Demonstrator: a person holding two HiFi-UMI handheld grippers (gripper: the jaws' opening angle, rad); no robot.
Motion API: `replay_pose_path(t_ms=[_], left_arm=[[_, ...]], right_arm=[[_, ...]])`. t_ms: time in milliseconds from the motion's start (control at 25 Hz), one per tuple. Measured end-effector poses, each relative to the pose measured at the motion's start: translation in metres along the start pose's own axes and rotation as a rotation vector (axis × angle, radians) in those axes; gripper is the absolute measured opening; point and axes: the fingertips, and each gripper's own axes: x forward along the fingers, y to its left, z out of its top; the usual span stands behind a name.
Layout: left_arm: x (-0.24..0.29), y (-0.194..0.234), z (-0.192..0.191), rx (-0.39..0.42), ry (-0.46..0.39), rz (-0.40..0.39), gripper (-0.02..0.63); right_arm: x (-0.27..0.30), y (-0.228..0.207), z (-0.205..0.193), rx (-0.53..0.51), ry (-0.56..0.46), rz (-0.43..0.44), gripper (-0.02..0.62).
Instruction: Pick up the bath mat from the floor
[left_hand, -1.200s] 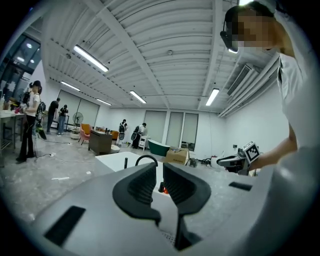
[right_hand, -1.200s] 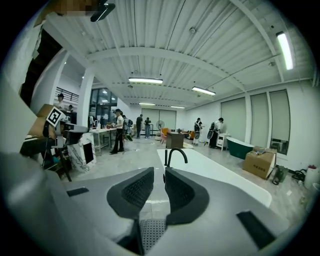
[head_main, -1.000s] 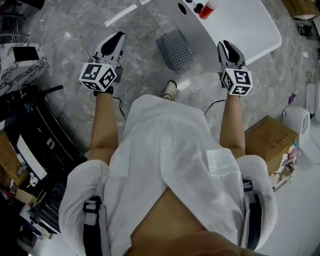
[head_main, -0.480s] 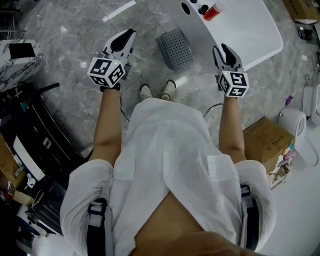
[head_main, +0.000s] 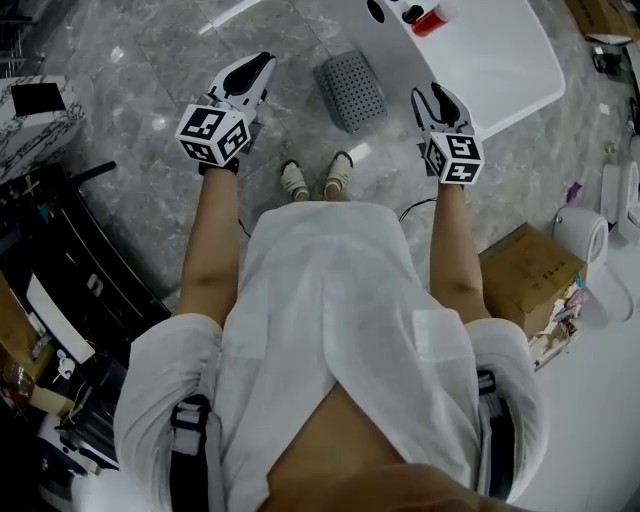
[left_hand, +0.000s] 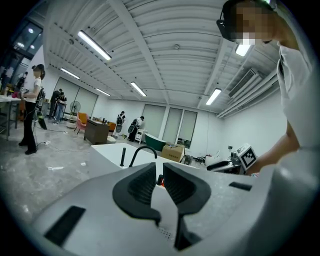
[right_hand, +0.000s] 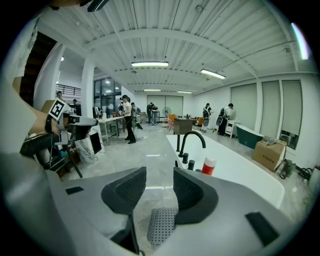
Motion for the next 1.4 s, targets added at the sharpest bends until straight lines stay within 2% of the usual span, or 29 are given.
replay_pose_path(t_ms=[480,760,1160,1400], left_arm=[[-0.031,0.029,-0.002,0.002,0.012,0.008,0.049],[-0.030,0.038,0.001,0.014,0.007,-0.014,0.049],[0.008,0.034,-0.025,0.002,0.054,0.000,0.049],[0.038,0.015,-0.050,-0.022,0.061,0.051,0.049]], right_arm=[[0.007,0.030,-0.004,0.000,0.028,-0.008,0.195],[0.017,0.036,-0.011,-0.008,0.050,-0.003,0.200],[0.061,0.006,-0.089,0.042,0.200,0.061,0.260],[0.086,-0.013,-0.155,-0.004,0.339,0.149,0.282]])
